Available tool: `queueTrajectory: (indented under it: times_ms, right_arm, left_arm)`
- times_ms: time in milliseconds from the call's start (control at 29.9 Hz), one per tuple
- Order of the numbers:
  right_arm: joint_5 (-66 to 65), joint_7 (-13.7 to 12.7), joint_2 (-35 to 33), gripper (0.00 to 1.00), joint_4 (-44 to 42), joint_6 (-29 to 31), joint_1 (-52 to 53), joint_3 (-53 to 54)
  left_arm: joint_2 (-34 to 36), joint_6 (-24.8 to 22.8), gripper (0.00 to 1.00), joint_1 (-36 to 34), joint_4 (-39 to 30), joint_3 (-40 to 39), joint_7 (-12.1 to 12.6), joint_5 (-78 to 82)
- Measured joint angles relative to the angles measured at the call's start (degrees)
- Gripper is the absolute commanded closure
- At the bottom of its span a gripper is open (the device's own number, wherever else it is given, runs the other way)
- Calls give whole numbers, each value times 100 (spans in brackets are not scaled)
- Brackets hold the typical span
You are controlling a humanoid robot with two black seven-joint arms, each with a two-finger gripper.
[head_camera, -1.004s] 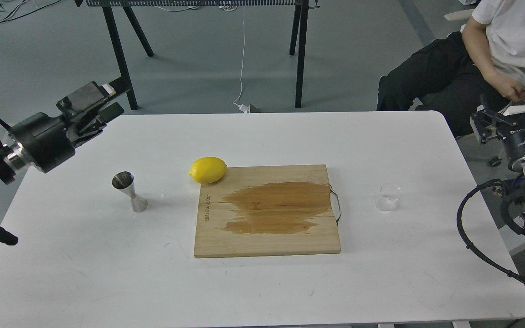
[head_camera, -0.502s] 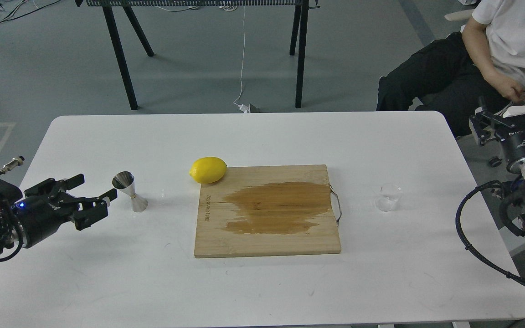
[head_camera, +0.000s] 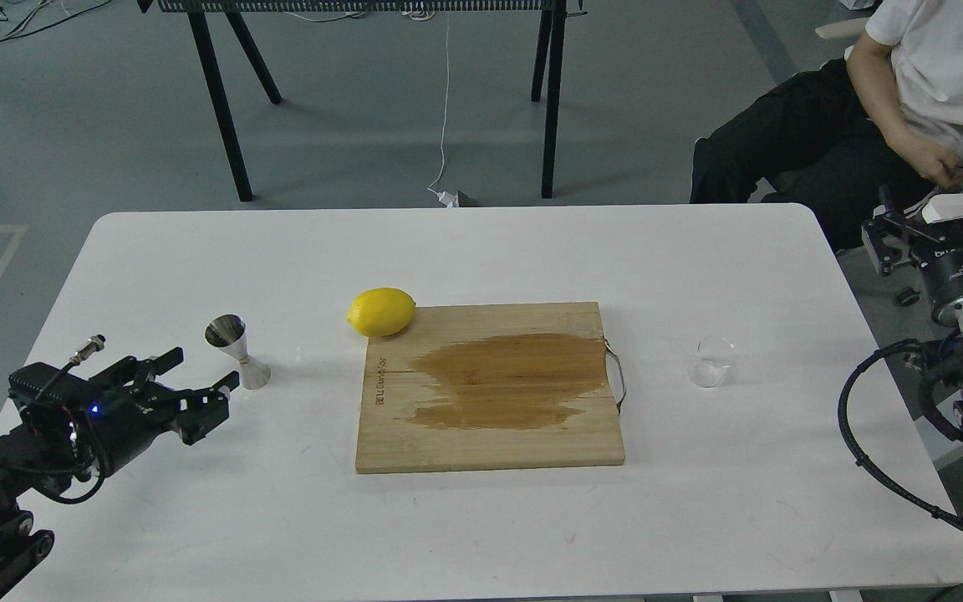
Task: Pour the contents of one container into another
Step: 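Close the left gripper around the steel jigger, then lift the jigger with the left gripper and carry it over the board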
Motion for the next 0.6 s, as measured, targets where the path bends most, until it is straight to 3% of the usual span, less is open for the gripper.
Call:
queueTrajectory:
  times_ms: [301,602]
  right_arm:
    - [-3,10,-11,0,-30,0,-3,5]
    - [-3,13,-36,0,-66,0,-13,21]
  left_arm:
    - [-331,72,21,-250,424,8,-30,17]
    - [-750,128,37,-488,979,105,-43,18]
